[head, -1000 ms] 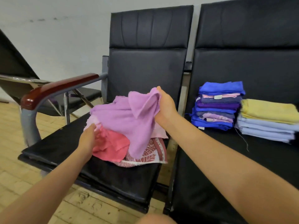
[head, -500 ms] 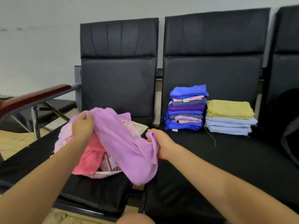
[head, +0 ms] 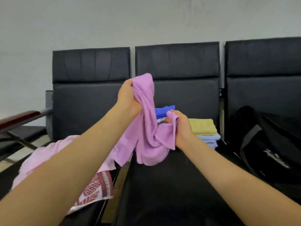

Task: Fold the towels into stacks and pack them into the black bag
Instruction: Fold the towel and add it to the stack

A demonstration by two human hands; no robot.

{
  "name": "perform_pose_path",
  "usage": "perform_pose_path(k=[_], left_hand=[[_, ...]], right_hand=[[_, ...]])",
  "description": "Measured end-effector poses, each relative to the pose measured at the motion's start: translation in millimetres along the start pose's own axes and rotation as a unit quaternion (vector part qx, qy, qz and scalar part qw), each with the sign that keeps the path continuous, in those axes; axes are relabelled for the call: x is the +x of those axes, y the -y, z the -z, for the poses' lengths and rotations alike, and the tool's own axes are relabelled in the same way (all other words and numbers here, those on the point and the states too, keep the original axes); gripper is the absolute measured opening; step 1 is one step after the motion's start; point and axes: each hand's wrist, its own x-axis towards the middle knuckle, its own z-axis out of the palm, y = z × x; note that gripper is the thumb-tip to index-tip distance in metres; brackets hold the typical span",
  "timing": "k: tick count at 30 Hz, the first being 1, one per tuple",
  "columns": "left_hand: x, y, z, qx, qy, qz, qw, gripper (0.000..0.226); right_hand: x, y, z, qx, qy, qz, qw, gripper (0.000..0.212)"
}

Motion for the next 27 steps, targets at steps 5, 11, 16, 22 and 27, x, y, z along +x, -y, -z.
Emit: perform_pose_path(k=[5, 11, 16, 22, 27], left_hand=[[-7.0, 62.8, -21.8, 0.004, 0.008, 0.052, 0.999, 0.030], [-2.6, 156.8, 59.3, 0.146, -0.129, 0.112, 0.974, 0.021], [-9.4, 192.3, 127.0, 0.463, -0.115, 0.178, 0.861, 0.040], [-14.2, 198.9, 162.7, 0.750, 0.027, 0.102, 0.652, 0.022], [-18.0, 217.6, 152.5, 0.787, 0.075, -0.003, 0.612, 0.032]], right_hand=[[-19.6, 42.4, 58.0, -0.010, -0.050, 0.022, 0.998, 0.052], [-47.5, 26.1, 153.5, -0.296, -0.108, -0.021, 0.949, 0.044], [-68.7, -3.4, 180.0, -0.492, -0.065, -0.183, 0.849, 0.040], [-78.0, -17.8, 166.0, -0.708, 0.083, -0.213, 0.668, 0.034], [-57.5, -15.9, 181.7, -0.743, -0.026, -0.047, 0.667, 0.035]])
